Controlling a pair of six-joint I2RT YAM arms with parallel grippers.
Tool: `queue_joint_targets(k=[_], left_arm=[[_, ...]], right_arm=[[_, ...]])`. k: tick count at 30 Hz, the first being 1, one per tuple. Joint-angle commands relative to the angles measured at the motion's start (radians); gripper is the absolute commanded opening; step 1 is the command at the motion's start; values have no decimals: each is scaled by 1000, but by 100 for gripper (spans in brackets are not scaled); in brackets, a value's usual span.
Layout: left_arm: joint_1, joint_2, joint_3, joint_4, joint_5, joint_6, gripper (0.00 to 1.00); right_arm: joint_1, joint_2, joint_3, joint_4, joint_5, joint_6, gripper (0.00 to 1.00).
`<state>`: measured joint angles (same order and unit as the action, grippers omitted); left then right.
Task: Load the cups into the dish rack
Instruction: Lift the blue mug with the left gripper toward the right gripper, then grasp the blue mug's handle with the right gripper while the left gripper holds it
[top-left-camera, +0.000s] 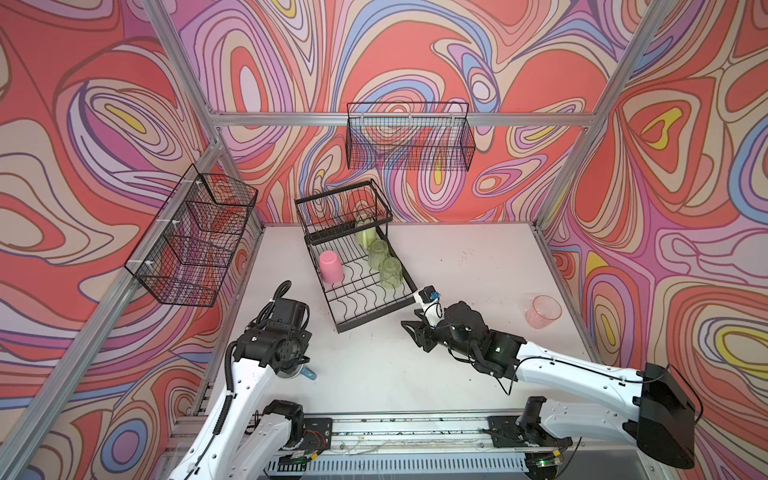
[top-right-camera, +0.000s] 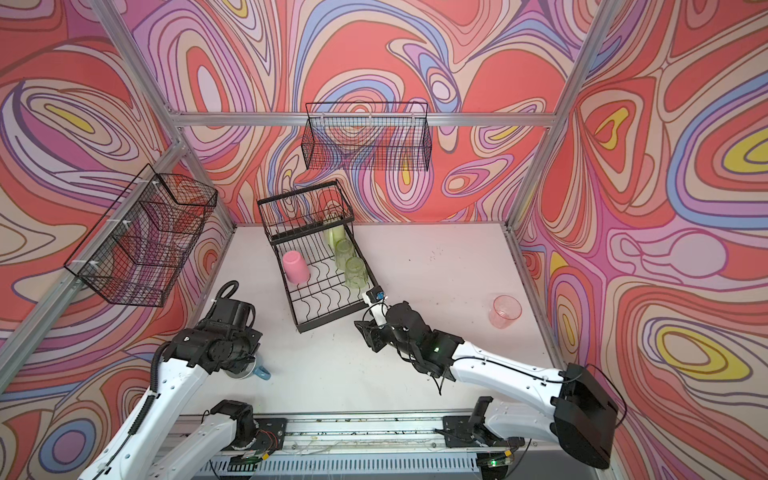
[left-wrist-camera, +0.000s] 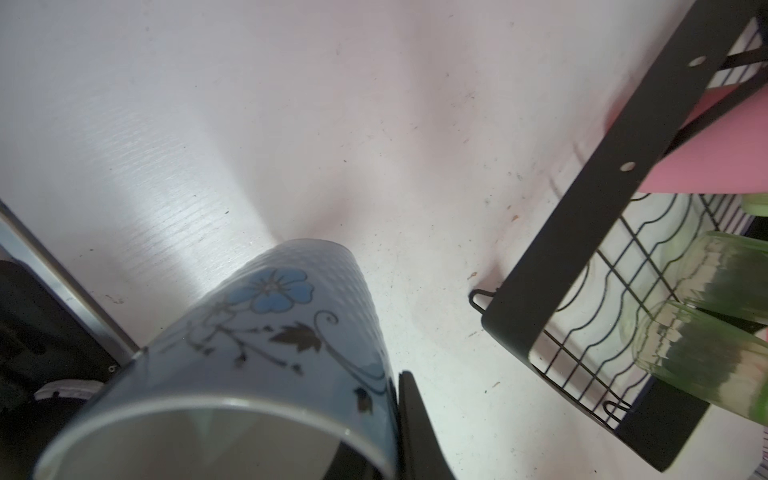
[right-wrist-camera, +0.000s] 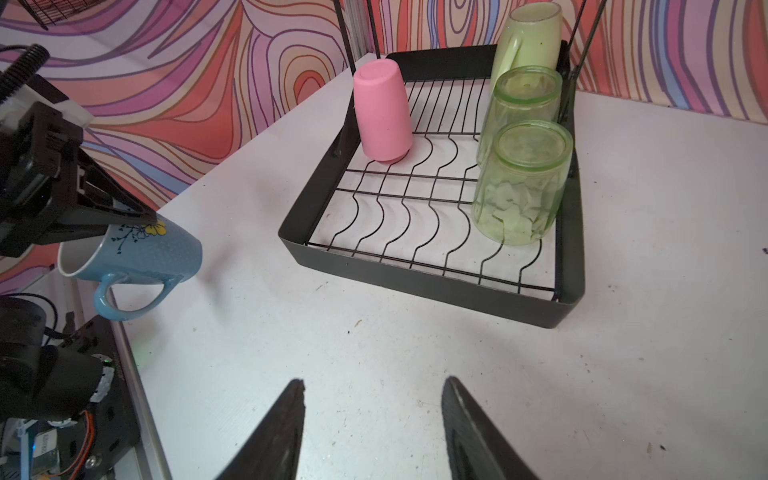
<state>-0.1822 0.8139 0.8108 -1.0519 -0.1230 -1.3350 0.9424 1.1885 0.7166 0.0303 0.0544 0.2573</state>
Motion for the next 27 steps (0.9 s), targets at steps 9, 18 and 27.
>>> queue_joint_targets(k=[9,18,27], left_arm=[[-57,-77,117,174,20,0,0],[-216,13,128,490,-1,16,0],[-289,45,77,781,-53,-15,0]], right_arm=[[3,102,154,-98,-70,205,55],[-23,184,287,-154,-129,385,55],[-135,166,246,27,-282,777,54]])
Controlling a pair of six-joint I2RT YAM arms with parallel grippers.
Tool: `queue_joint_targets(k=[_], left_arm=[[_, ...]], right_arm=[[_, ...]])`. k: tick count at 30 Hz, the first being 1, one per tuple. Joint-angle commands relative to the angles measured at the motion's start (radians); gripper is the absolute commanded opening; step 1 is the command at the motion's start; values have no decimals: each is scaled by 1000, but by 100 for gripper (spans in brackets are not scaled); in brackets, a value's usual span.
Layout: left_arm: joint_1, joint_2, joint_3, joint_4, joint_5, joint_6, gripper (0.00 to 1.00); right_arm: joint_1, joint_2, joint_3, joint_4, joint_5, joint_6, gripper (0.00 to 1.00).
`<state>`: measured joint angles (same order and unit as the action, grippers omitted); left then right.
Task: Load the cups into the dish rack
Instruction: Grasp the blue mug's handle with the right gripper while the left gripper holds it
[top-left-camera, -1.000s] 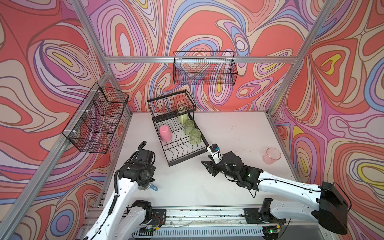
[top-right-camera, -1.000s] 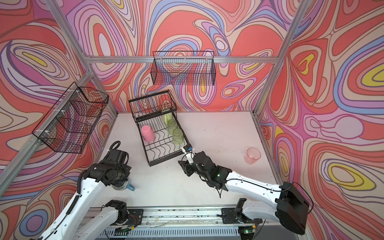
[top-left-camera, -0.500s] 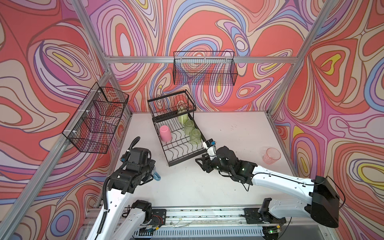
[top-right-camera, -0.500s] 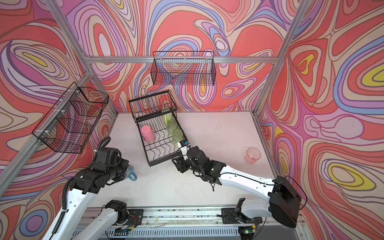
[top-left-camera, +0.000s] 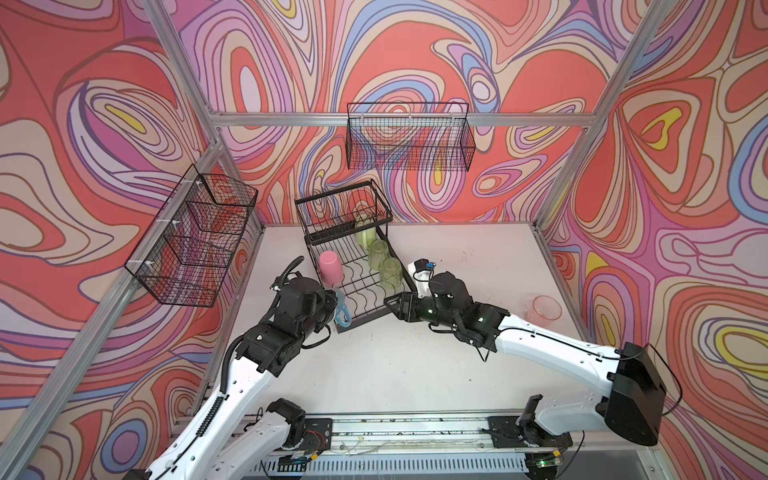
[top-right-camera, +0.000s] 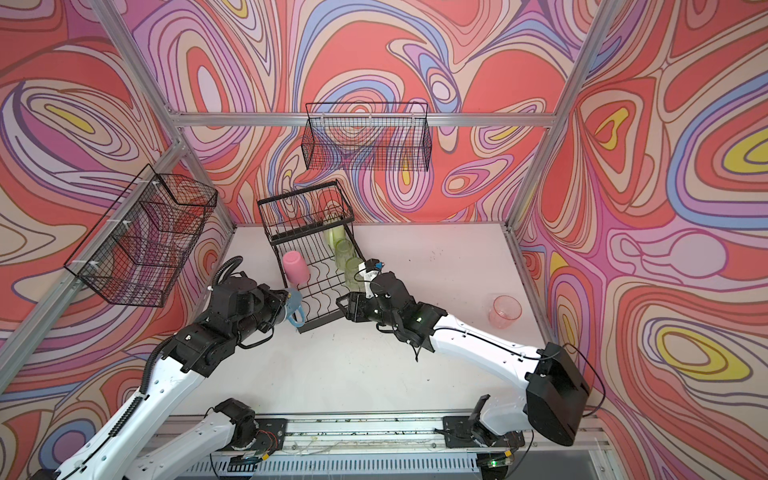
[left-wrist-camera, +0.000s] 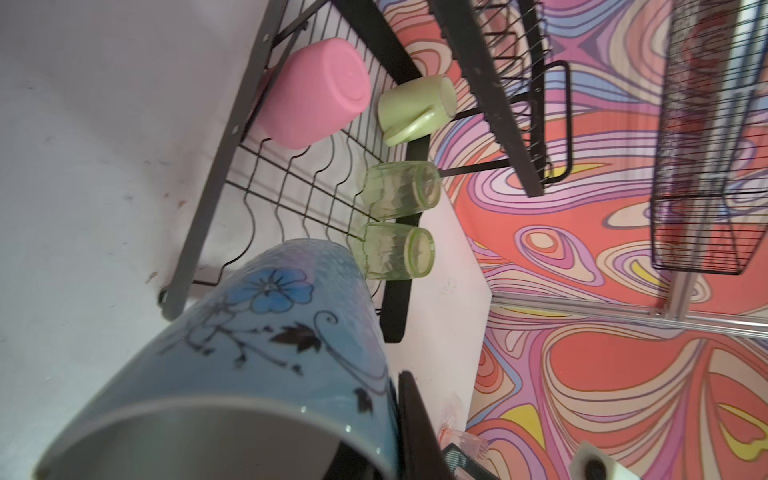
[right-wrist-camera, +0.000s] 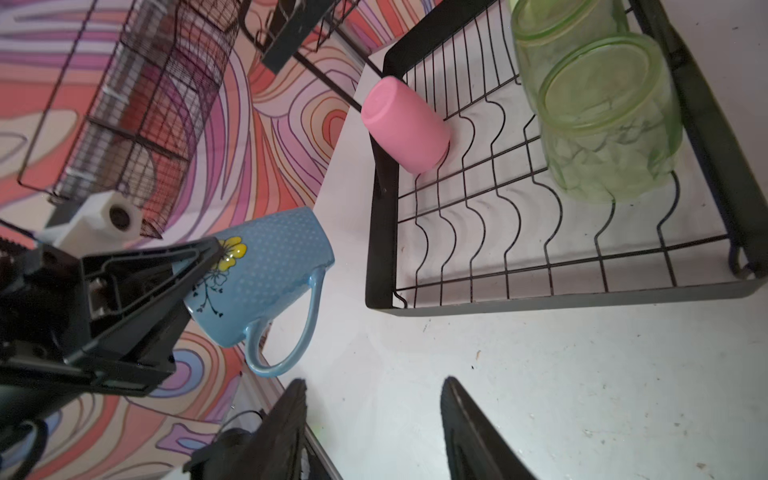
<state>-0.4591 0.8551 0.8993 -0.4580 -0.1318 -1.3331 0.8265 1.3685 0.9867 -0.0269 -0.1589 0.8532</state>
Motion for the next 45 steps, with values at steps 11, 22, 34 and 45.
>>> queue_joint_targets(k=[11,22,34,45], left_arm=[[-44,86,-78,475,-54,-151,0],[-73,111,-96,561,-100,-246,0],[-100,198,-120,728,-92,-313,0],[-110,233,-119,784,-101,-320,0]], right_arm=[[-31,13,-37,321,-48,468,54],[-90,99,-119,585,-140,669,54],[-93,139,-130,647,-189,728,54],[-121,47,-191,559,-98,674,52]])
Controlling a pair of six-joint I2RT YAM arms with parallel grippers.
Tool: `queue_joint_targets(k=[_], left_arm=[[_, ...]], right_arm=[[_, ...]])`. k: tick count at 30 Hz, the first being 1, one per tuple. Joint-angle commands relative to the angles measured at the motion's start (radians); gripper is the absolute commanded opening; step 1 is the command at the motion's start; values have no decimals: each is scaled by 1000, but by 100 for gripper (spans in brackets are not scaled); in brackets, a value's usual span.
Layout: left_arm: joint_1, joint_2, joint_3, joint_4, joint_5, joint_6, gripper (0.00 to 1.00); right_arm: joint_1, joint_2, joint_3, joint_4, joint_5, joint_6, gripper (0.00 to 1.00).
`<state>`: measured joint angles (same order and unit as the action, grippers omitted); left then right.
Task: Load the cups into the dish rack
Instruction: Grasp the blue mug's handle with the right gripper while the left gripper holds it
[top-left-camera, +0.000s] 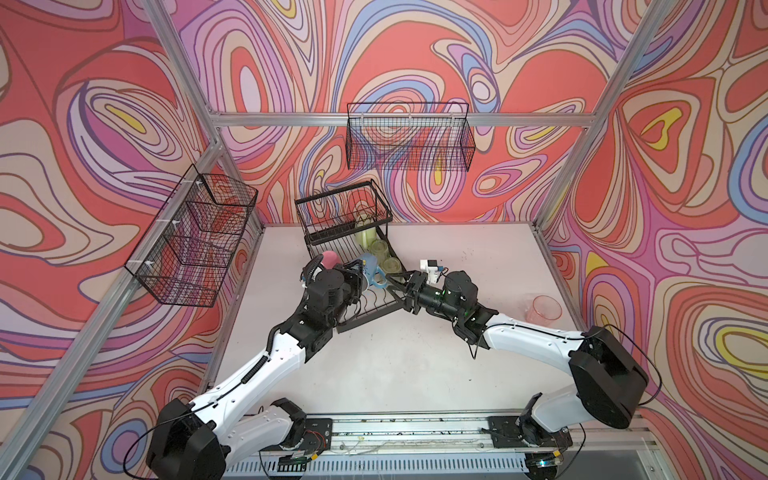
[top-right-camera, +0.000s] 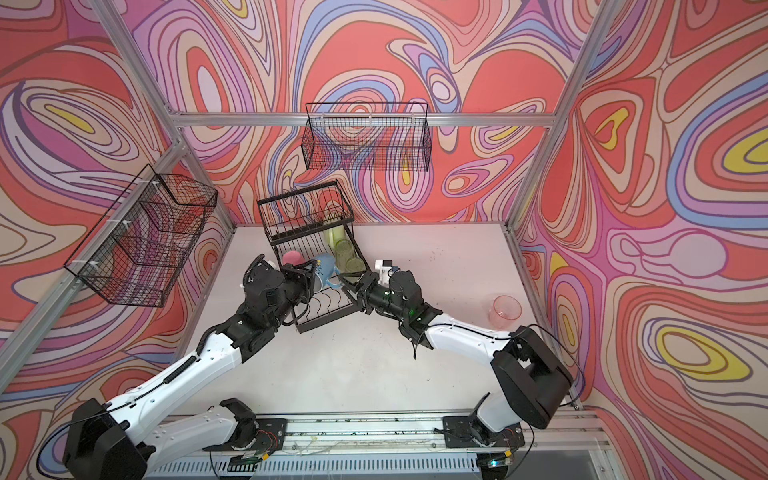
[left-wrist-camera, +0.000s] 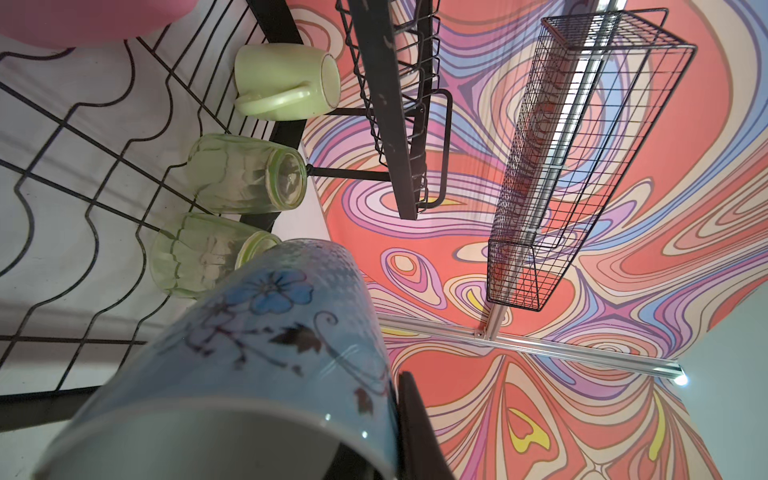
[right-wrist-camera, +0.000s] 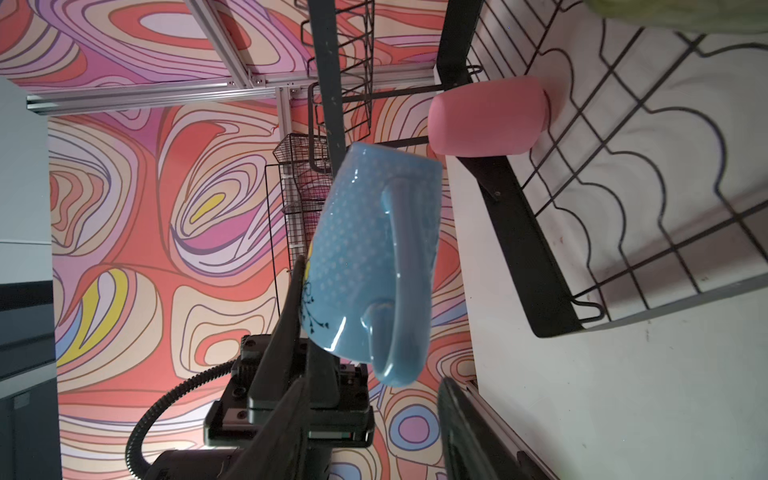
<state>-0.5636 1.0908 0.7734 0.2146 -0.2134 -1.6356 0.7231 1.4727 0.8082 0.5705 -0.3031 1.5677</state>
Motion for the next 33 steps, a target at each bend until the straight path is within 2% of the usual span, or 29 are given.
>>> queue_joint_targets(k=[1,12,24,33], left_arm=[[-6,-1,7,115,-18,-18,0],[-19,51,7,199,15,-65,0],[-61,108,14,267,22,-87,0],[-94,142,12,314,27,-92,0]], right_arm=[[-22,-61,-14,-46,44,-44,52],[-45,-1,15,9,-33,-25,52],[-45,46,24,47,-59,-5,49],[-50,58,15,74,-57,11,32]])
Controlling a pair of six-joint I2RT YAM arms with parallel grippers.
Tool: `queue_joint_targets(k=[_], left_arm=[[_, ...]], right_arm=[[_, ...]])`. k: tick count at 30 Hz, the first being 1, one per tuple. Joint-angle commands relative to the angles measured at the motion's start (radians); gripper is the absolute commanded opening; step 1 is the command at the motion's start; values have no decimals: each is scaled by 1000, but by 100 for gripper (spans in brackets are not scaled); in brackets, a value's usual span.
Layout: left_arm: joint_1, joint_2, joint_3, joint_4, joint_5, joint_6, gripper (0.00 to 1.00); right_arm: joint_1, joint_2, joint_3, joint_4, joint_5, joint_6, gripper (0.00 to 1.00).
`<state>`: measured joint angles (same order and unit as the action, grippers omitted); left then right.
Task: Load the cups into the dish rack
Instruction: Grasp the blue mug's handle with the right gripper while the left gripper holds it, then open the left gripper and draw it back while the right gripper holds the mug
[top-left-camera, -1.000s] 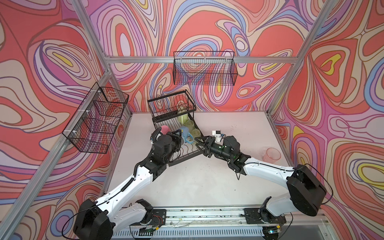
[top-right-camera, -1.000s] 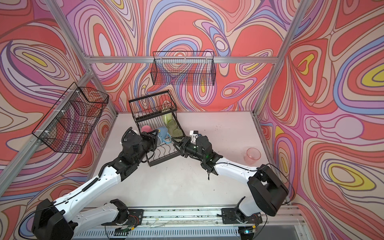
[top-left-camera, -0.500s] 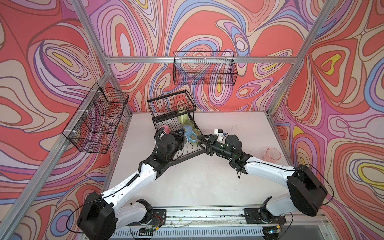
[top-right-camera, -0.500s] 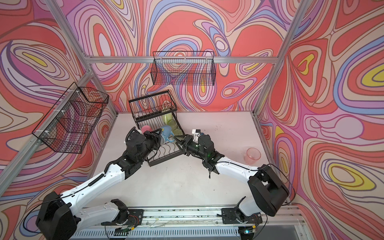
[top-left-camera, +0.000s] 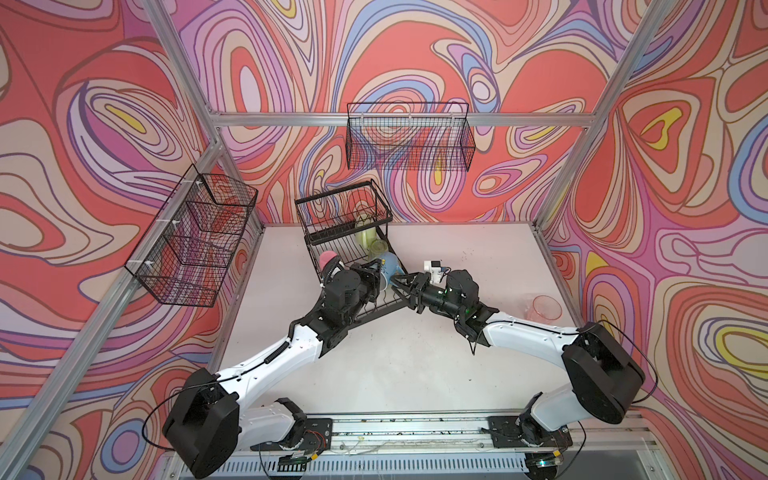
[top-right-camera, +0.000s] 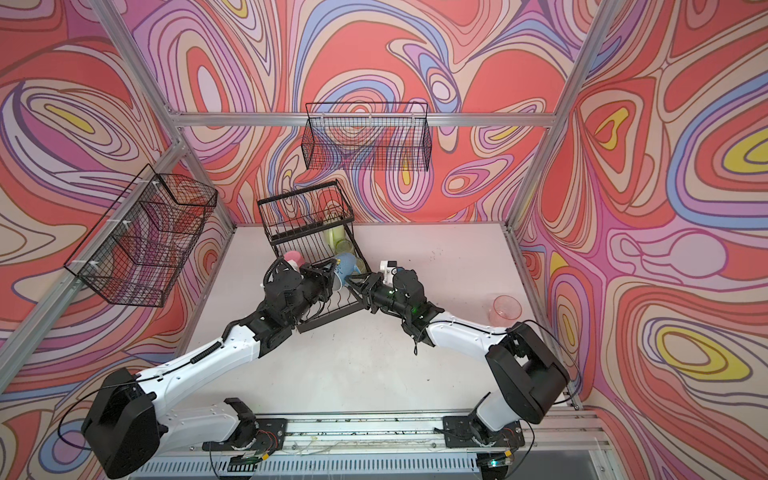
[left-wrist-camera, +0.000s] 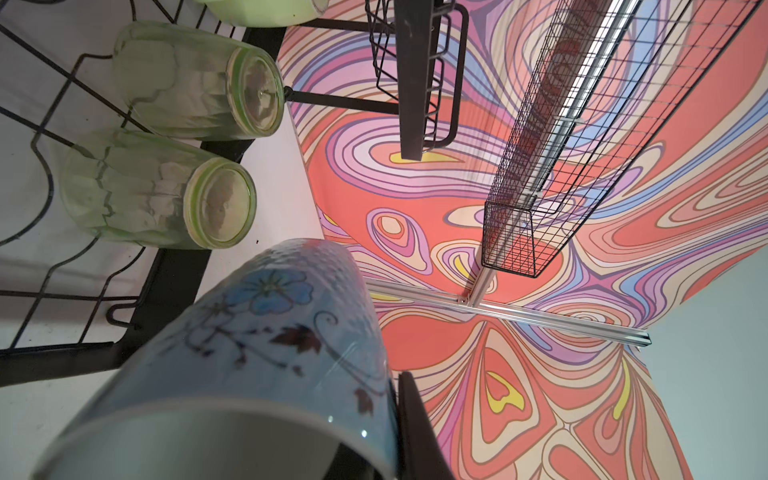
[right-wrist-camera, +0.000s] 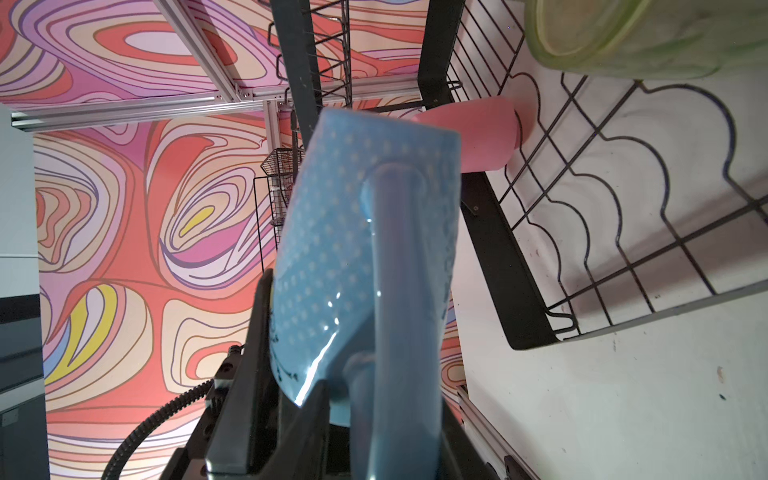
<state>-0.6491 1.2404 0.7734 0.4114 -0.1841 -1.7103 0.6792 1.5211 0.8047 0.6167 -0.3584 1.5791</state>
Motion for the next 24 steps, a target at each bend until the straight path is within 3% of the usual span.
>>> queue_joint_targets(k=[1,9,15,24], left_arm=[[-10,-7,12,116,-5,-18,0],[-17,-17,12,123,-2,-13,0],[-20,-36,6,111,-6,-9,0],[-21,-44,4,113,-4,-18,0]], right_arm=[[-6,9,16,29,0,1,30],[-15,-8,-6,29,24,4,24],[-22,-15,-8,31,26,-1,36],[-30,-19,-11,31,30,1,38]])
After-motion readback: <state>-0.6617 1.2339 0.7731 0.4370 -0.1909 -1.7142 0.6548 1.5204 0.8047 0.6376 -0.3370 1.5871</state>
